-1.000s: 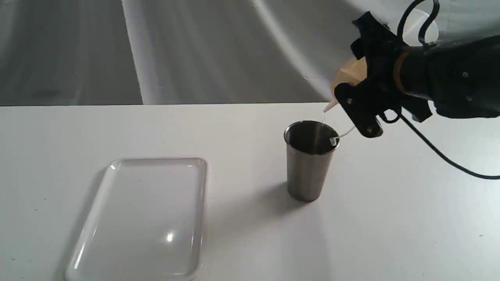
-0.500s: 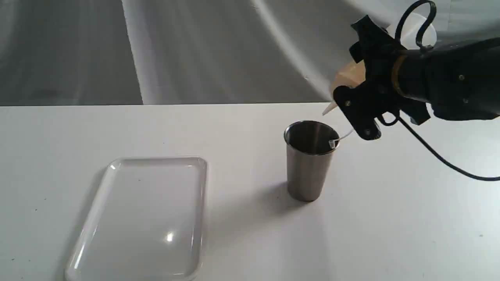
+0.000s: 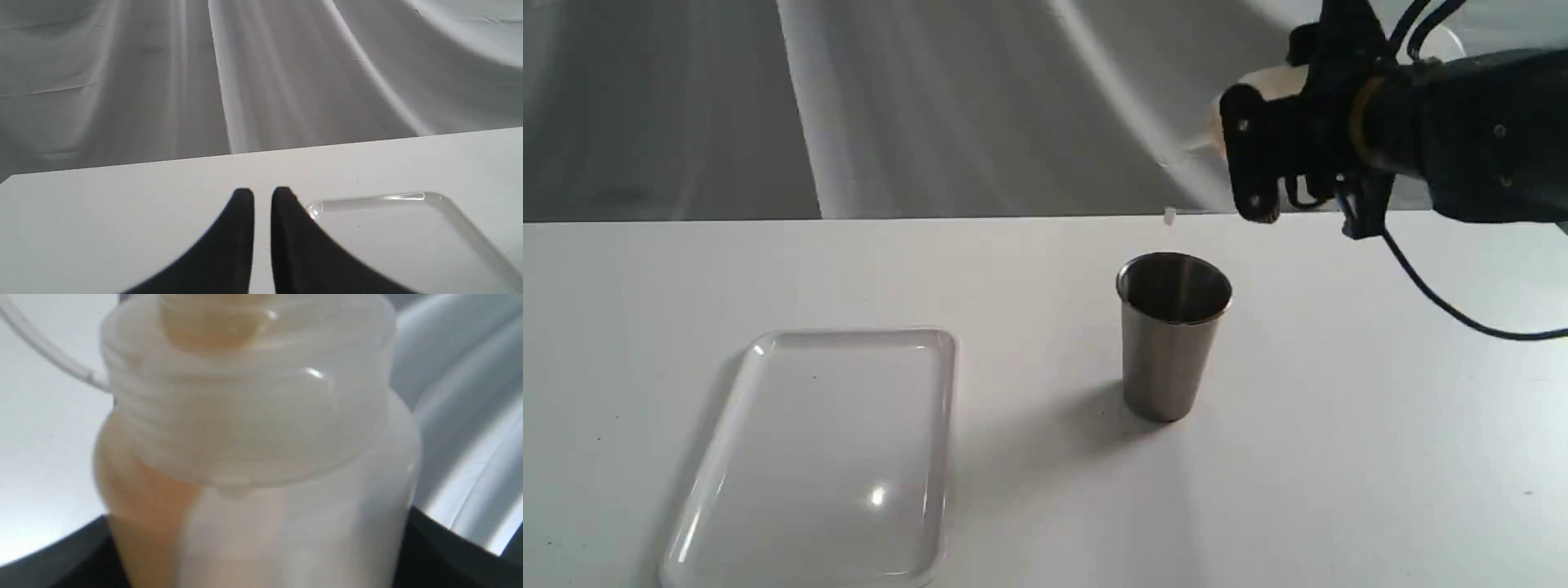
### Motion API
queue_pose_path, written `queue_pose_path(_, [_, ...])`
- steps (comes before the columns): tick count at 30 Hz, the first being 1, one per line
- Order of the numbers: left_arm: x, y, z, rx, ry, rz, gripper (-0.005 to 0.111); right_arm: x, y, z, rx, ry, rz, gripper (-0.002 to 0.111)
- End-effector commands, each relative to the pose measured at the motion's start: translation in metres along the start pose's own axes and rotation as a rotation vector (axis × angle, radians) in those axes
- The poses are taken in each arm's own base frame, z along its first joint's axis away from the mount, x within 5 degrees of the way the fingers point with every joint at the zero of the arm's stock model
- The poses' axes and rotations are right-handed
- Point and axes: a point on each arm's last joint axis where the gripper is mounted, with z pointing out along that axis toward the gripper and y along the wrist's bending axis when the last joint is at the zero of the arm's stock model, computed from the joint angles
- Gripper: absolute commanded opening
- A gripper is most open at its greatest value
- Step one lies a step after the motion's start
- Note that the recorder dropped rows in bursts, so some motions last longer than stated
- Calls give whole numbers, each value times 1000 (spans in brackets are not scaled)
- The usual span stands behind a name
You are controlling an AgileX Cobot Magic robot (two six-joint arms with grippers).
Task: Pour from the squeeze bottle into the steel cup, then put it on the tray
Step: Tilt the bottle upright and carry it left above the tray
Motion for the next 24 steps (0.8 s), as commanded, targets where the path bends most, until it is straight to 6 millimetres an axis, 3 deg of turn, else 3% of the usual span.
queue_pose_path(1, [1,0,0,5,-2,-6,8,6,-25,-12,80,38,145,9])
queue_pose_path(14, [1,0,0,5,-2,-3,8,11,-52,-39,178,-10,753,9])
queue_pose_path(24, [1,0,0,5,-2,-3,8,16,-72,-64,205,-146,1392,9])
